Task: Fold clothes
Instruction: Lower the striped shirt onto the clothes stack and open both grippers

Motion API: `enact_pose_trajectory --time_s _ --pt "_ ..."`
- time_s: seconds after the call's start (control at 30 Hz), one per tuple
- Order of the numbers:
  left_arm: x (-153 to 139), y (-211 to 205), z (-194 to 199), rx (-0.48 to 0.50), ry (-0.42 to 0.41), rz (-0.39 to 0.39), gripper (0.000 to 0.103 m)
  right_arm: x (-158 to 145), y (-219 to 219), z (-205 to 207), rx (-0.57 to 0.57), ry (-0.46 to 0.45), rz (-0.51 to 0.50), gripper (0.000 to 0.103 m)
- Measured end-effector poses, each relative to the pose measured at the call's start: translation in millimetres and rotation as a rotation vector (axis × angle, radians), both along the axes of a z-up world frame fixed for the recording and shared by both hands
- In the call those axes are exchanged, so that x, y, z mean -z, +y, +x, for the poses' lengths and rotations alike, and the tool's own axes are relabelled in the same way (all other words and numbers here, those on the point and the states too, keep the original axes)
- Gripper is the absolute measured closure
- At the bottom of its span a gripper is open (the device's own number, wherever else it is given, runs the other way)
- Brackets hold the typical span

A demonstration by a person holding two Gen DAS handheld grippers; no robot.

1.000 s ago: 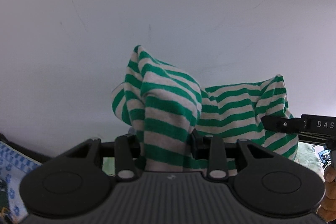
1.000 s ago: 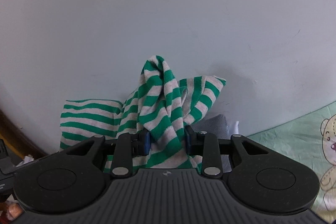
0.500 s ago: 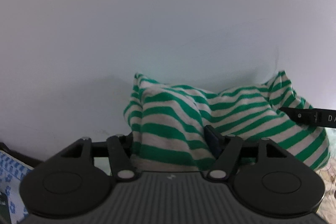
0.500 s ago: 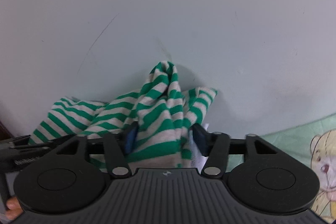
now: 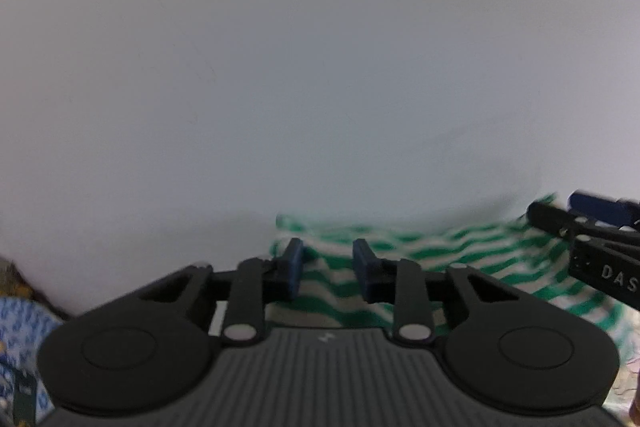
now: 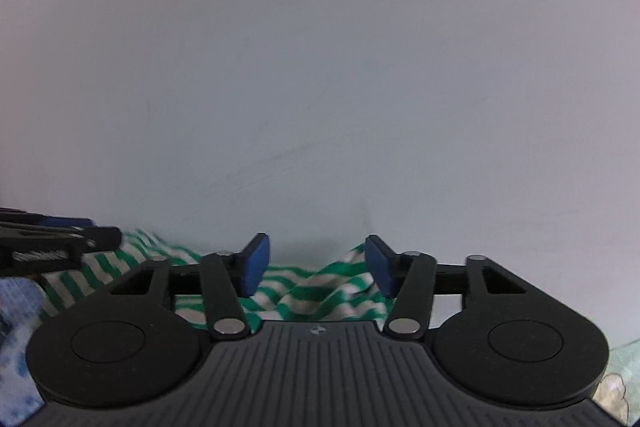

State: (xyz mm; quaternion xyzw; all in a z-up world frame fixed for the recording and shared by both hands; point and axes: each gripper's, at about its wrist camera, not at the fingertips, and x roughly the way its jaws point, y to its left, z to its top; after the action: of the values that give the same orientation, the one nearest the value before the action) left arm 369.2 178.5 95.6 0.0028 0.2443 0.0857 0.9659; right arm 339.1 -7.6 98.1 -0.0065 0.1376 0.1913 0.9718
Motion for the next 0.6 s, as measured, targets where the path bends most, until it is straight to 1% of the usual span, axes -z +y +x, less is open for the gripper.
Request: enact_pose_trajectory --time_s 0.03,0.07,0.13,0.23,0.3,0.33,0.4,0.47,0.53,0.6 --pt "8 1 7 -0.018 0.021 0.007 0.07 5 6 2 0.001 -0.003 -0.022 0.052" --pt "17 2 15 -0.026 0.039 0.016 0.069 10 8 5 0.004 0.013 -0.035 0.053" --pt "28 3 24 -0.03 0.057 0.034 0.064 22 9 15 0.016 0.067 -0.041 0.055" --pt "39 3 32 -0.018 0.069 0.072 0.063 39 3 27 0.042 0.16 -0.013 0.055" --pt "45 -1 37 -0.024 0.076 0.093 0.063 47 -2 31 0.055 0.203 0.023 0.052" --pt "48 -2 40 -0.029 0.077 0.096 0.063 51 -2 32 0.058 0.215 0.032 0.051" --pt "53 2 45 -0.04 0.076 0.065 0.063 57 -3 34 0.064 0.239 0.051 0.049" --pt "53 3 50 -0.046 0.085 0.068 0.062 56 0 34 0.066 0.254 0.039 0.048" --pt "51 -1 51 -0.046 0.085 0.098 0.063 49 6 32 0.067 0.261 0.003 0.046" --pt "46 -7 48 -0.047 0.073 0.141 0.056 38 9 23 0.061 0.244 -0.038 0.045"
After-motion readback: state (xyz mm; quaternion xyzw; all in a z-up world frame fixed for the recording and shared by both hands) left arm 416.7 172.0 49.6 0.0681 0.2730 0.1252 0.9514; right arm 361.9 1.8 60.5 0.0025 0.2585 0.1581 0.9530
